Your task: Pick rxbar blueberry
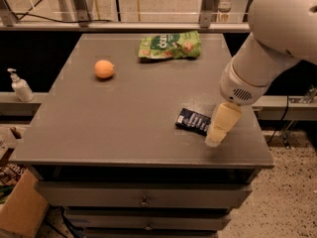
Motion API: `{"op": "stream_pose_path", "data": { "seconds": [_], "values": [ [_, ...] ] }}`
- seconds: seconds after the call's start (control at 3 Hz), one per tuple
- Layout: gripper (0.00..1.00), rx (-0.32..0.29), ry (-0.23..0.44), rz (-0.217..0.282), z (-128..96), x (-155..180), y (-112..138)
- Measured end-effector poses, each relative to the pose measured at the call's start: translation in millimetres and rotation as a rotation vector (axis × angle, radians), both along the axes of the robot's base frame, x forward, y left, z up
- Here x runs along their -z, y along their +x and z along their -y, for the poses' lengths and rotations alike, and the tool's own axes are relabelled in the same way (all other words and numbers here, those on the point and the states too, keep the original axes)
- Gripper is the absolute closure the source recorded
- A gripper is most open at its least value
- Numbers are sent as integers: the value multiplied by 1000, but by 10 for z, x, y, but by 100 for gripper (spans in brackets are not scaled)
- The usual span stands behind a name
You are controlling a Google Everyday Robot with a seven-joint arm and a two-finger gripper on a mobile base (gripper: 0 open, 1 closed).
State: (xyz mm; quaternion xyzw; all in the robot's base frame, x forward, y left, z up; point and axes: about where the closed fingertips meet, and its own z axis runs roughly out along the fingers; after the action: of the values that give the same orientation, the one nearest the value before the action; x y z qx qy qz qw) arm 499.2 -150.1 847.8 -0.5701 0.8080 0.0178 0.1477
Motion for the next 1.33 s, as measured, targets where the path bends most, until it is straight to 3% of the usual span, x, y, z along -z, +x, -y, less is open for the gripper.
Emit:
{"op": "stream_pose_path", "data": {
  "seconds": [0.67,1.33],
  "values": [
    [0,21,9,-44,-107,248,12],
    [41,26,9,-67,-162,385,0]
  ]
}}
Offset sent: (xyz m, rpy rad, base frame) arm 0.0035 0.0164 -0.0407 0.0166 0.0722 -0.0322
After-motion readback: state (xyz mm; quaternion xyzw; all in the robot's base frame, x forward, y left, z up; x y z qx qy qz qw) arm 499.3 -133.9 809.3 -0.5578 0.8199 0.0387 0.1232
